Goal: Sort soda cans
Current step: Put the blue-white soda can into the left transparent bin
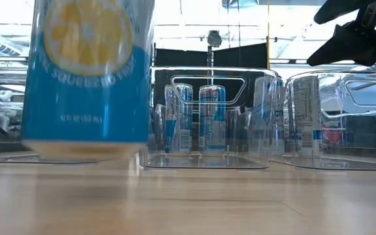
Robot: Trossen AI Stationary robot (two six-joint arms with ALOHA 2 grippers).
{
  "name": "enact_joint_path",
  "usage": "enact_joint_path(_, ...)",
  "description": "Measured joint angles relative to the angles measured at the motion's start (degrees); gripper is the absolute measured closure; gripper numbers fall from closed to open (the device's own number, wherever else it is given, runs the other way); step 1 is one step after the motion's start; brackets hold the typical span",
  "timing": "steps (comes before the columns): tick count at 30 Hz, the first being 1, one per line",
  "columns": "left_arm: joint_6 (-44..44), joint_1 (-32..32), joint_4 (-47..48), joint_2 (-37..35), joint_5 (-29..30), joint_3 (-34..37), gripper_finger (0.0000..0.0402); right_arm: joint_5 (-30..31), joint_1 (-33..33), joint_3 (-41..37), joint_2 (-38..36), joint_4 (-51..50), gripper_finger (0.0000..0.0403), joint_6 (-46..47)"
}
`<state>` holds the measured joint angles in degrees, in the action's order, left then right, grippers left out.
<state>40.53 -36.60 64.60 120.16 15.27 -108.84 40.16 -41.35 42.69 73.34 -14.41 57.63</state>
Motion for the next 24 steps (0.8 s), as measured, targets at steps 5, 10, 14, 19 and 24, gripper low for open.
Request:
enact_joint_path(5,-2.1,0.6,3.7,0.0,-0.2,-4.5,0.0085,0.0,0.0,0.0,0.0,0.0,0.0067,0.0)
enact_joint_path(10,-4.3,1.4,8.3,0.0,-0.3,-10.4,0.0085,0.0,0.0,0.0,0.0,0.0,0.0067,0.0)
enact_joint_path(14,-6.7,2.1,12.7,0.0,-0.2,-15.4,0.0085,0.0,0.0,0.0,0.0,0.0,0.0067,0.0)
enact_joint_path(19,-9.8,3.8,19.4,0.0,3.1,-20.8,0.0085,0.0,0.0,0.0,0.0,0.0,0.0067,0.0)
enact_joint_path(24,-13.7,6.9,25.8,-0.1,8.1,-23.9,0.0085,0.0,0.0,0.0,0.0,-0.1,0.0067,0.0)
